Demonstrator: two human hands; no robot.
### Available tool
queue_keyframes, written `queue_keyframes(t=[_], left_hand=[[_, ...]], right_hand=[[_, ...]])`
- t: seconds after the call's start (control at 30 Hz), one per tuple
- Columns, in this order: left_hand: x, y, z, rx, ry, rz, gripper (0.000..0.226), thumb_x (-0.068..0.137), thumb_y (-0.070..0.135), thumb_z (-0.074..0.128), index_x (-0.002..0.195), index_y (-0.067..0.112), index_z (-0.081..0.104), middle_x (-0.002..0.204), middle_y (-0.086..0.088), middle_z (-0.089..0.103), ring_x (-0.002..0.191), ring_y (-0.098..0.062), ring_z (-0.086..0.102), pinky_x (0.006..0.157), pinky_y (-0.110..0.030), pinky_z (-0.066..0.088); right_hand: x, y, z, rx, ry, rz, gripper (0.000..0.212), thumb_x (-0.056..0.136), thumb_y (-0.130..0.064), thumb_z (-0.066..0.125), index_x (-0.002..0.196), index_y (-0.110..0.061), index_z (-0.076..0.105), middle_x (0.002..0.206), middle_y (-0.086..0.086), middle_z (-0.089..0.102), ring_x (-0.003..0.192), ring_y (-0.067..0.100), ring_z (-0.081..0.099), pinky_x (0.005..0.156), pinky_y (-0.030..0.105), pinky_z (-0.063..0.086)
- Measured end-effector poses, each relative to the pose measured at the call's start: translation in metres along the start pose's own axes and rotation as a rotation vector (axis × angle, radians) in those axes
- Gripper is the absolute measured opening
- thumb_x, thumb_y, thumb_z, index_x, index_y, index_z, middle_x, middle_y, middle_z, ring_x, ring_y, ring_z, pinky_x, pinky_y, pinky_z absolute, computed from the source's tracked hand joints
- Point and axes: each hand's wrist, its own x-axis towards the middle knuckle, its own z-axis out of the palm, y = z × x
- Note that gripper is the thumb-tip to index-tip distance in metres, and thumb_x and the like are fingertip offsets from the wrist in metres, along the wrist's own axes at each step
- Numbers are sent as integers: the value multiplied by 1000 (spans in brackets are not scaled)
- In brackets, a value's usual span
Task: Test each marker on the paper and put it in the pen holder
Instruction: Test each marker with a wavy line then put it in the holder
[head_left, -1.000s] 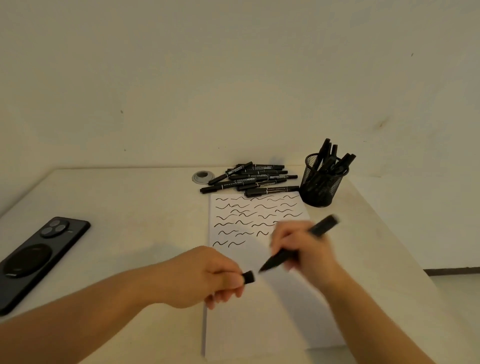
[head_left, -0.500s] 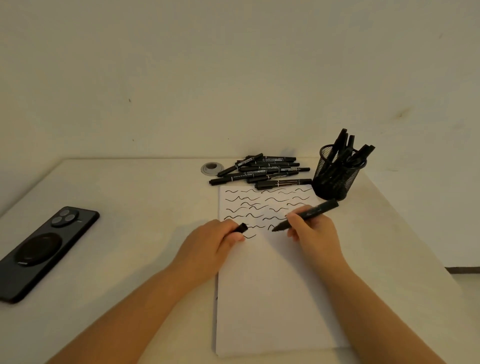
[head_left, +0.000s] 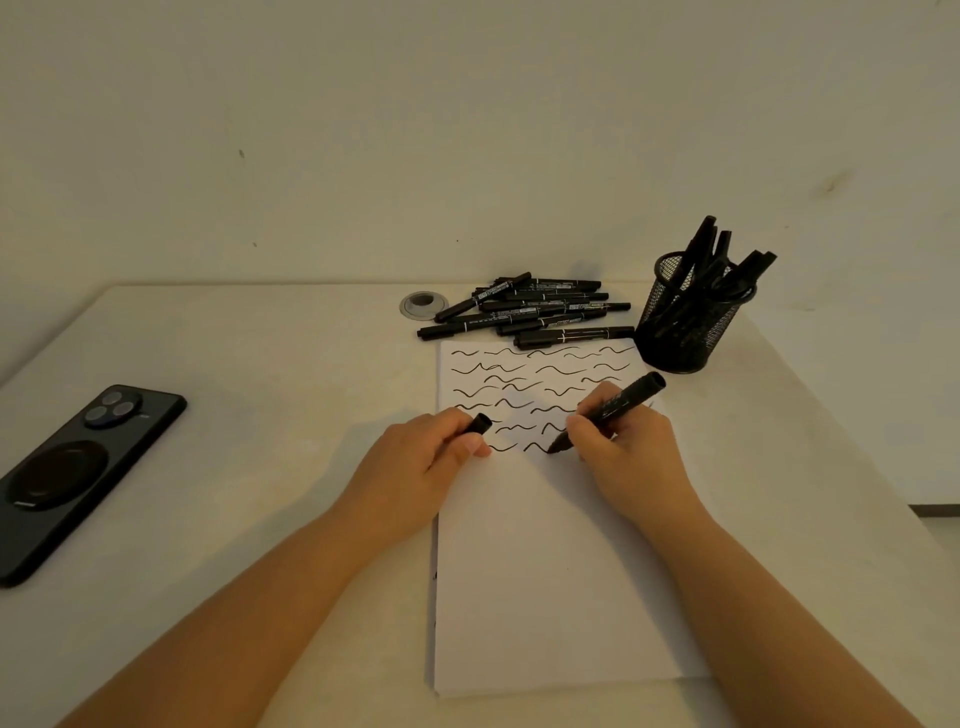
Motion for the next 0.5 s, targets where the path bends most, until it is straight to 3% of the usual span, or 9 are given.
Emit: queue_keyframes(t=[0.13, 0.2, 0.33, 0.5], left_hand=[[-1, -2, 0, -4, 11, 2, 16, 93, 29, 46, 89, 30, 61, 84, 19, 67, 63, 0, 52, 59, -19, 39], [-2, -1, 0, 7, 22, 17, 14, 92, 30, 49, 83, 36, 57, 77, 23, 65, 66, 1, 53, 58, -15, 37], [-2, 0, 1, 41, 39, 38, 14, 90, 31, 52, 81, 42, 55, 71, 24, 62, 68, 0, 52, 58, -10, 36], [-4, 3, 3, 82, 45, 73, 10, 88, 31, 57, 95, 30, 64, 67, 20, 52, 70, 2, 49, 61, -6, 32]], right_hand=[[-2, 0, -11, 157, 202, 0, 18, 85, -17, 57, 68, -25, 55, 57, -6, 57, 52, -1, 51, 51, 9, 40], [-4, -2, -12, 309, 237, 23, 20, 86, -15, 56, 70, -26, 56, 58, -6, 58, 51, 0, 51, 53, 12, 43], [-8, -11, -11, 455, 79, 47, 22, 85, -9, 57, 69, -24, 58, 51, -4, 56, 45, 4, 48, 45, 14, 39], [-12, -17, -9, 584, -130, 28, 21, 87, -4, 55, 72, -19, 60, 51, 0, 58, 43, 8, 48, 41, 16, 40]])
